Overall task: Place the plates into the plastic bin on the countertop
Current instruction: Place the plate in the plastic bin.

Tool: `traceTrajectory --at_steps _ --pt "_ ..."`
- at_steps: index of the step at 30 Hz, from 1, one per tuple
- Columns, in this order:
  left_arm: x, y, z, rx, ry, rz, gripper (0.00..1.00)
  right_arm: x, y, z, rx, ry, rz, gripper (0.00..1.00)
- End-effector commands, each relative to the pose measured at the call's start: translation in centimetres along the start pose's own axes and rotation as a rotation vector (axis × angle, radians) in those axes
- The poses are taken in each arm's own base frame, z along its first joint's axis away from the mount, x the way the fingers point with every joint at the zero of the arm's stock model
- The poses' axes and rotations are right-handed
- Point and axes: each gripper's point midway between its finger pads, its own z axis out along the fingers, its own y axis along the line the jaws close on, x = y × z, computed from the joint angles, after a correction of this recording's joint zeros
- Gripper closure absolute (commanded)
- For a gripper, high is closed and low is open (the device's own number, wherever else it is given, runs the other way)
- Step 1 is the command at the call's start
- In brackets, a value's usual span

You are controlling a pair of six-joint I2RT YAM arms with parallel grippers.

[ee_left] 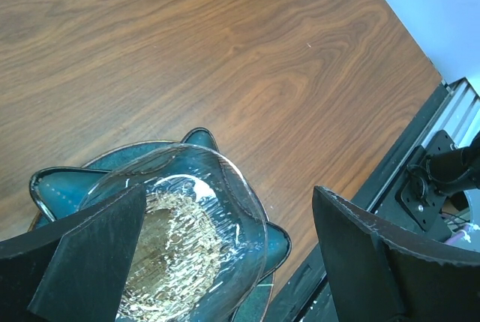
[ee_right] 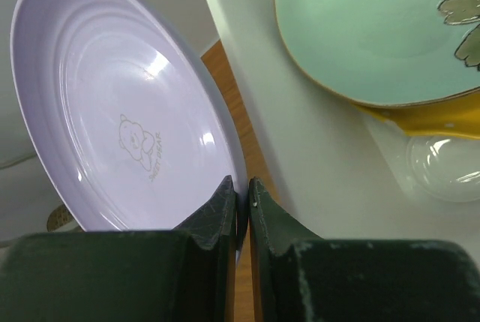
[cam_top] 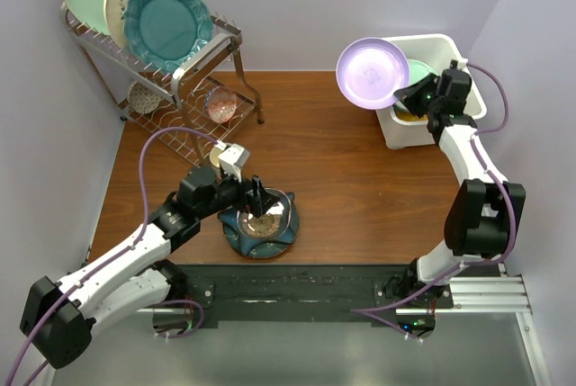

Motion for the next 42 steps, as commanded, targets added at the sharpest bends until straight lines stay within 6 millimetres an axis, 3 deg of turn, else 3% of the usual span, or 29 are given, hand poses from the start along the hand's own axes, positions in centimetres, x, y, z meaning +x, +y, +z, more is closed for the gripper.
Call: traceTrajectory --at_steps 1,10,16,31,36,42 --pt "-0.2 -0.4 0.3 0.018 -0.016 0.026 0.03 -3.9 1.7 0.1 -0.091 -0.107 0.047 1.00" --pt "1.7 0.6 0.6 -0.035 0.023 0.020 0.03 -6.9 -0.4 1.5 -0.080 -0.171 0.128 1.00" --pt "2.0 0.6 0.8 -0.040 0.037 0.027 0.03 -7.9 -1.4 2.6 -0.071 -0.178 0.150 1.00" --pt "3.0 1.8 1.3 -0.084 0.067 0.036 0.03 -9.7 -5.9 3.6 -0.031 -0.255 0.257 1.00" --pt "3.2 2.3 1.6 -0.111 0.073 0.039 0.03 -10.2 -6.3 3.7 -0.018 -0.277 0.250 1.00" --pt "3.5 2.4 1.7 -0.110 0.084 0.038 0.03 -9.8 -8.2 4.7 0.050 -0.274 0.239 0.97"
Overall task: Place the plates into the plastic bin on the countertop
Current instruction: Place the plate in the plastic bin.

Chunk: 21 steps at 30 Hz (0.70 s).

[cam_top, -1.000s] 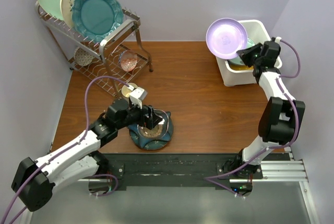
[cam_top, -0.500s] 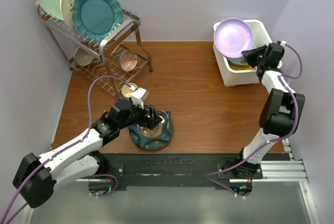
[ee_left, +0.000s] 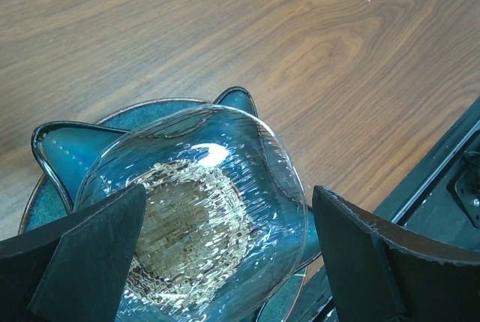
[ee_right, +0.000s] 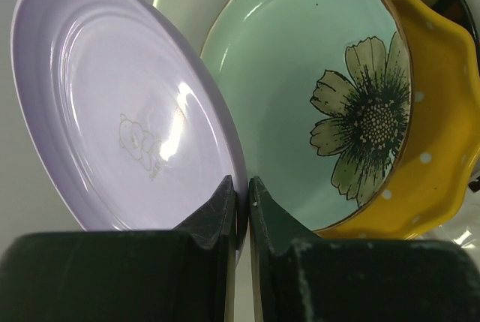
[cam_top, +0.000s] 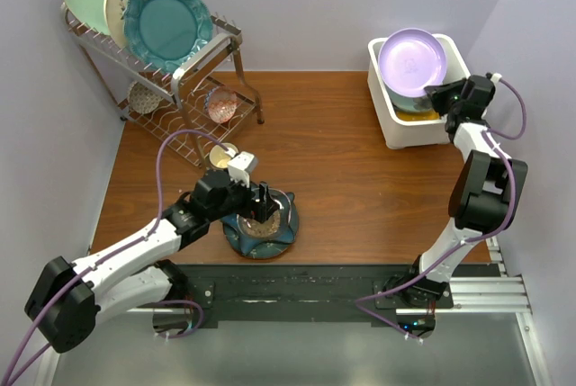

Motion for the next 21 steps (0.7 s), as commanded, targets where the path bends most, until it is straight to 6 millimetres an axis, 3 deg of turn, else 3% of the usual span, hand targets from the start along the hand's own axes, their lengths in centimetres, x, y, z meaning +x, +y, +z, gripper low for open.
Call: traceTrajectory --at_steps 1,5,6,10,21 --pt "-0.7 0.1 0.1 -0.001 -0.036 0.037 0.03 -1.9 0.6 0.6 -0.008 -0.076 -0.026 0.96" --pt "-0.9 0.0 -0.1 -0.003 -0.043 0.037 0.03 -1.7 0.0 0.8 0.008 -0.072 -0.036 0.91" --pt "-1.0 0.1 -0.2 -0.010 -0.051 0.033 0.03 -1.6 -0.4 0.9 0.019 -0.072 -0.032 0.84" --pt "-1.3 0.3 -0.7 -0.025 -0.081 0.023 0.03 -1.7 -1.0 0.7 0.038 -0.085 -0.027 0.71" --pt "-1.4 0.5 -1.0 -0.036 -0.094 0.016 0.03 -2.1 -2.3 -0.3 0.061 -0.098 -0.023 0.55"
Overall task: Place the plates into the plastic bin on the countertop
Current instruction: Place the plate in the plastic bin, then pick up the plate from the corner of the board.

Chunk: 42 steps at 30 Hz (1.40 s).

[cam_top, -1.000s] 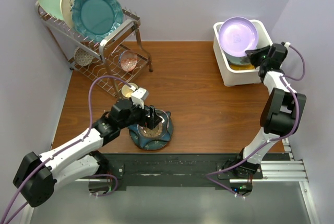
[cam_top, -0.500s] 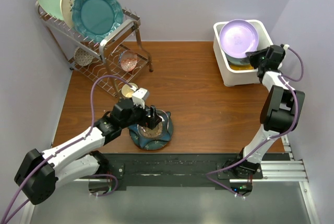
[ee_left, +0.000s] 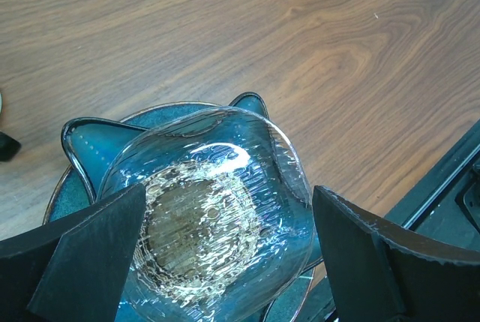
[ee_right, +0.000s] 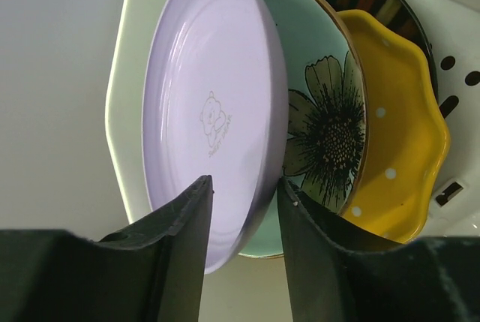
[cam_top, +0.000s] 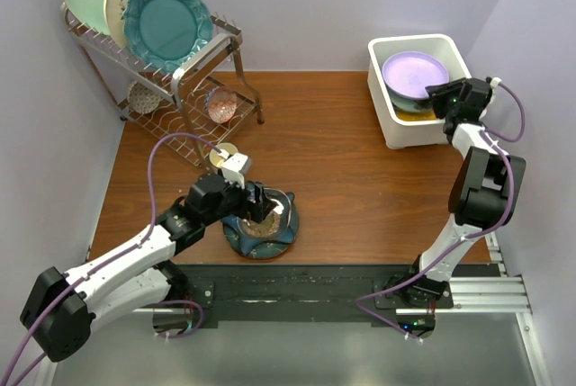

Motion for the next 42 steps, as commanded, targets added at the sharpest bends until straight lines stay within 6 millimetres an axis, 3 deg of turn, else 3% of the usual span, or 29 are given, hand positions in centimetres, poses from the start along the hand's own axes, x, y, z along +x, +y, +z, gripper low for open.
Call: traceTrajectory --at_steps 1,2,6,14,25,32,38,39,42 --pt "-1.0 -0.1 -0.1 0.000 -0.043 0.013 0.03 -2.2 0.4 -1.8 -0.007 -0.064 -0.017 0.53" --pt "-0.8 -0.1 -0.1 -0.001 -0.040 0.012 0.03 -2.3 0.5 -2.1 -0.012 -0.068 -0.025 0.46" --pt "-1.0 -0.1 -0.2 -0.002 -0.051 0.003 0.03 -3.2 0.2 -3.9 0.001 -0.123 -0.027 0.38" --pt "-1.3 -0.2 -0.8 -0.002 -0.069 -0.010 0.03 -5.1 1.3 -7.2 0.001 -0.193 -0.051 0.32" --pt "-1.8 -0.4 -1.3 0.006 -0.096 -0.025 0.03 -5.7 3.9 -9.4 -0.069 -0.199 -0.054 0.27" --pt "-1.3 -0.2 -1.4 -0.010 -0.075 -0.044 0.03 -2.5 7.5 -10.4 -0.223 -0.046 -0.069 0.27" --pt "-1.2 0.2 -1.5 -0.040 -0.056 -0.071 0.03 2.7 10.3 -11.5 -0.275 0.114 -0.173 0.27" --pt "-1.1 0.2 -1.5 -0.041 -0.052 -0.074 0.03 4.3 11.0 -11.9 -0.284 0.141 -0.205 0.27" --pt "-1.0 1.0 -1.8 -0.092 -0.054 -0.091 0.03 6.7 11.3 -12.7 -0.275 0.155 -0.284 0.27"
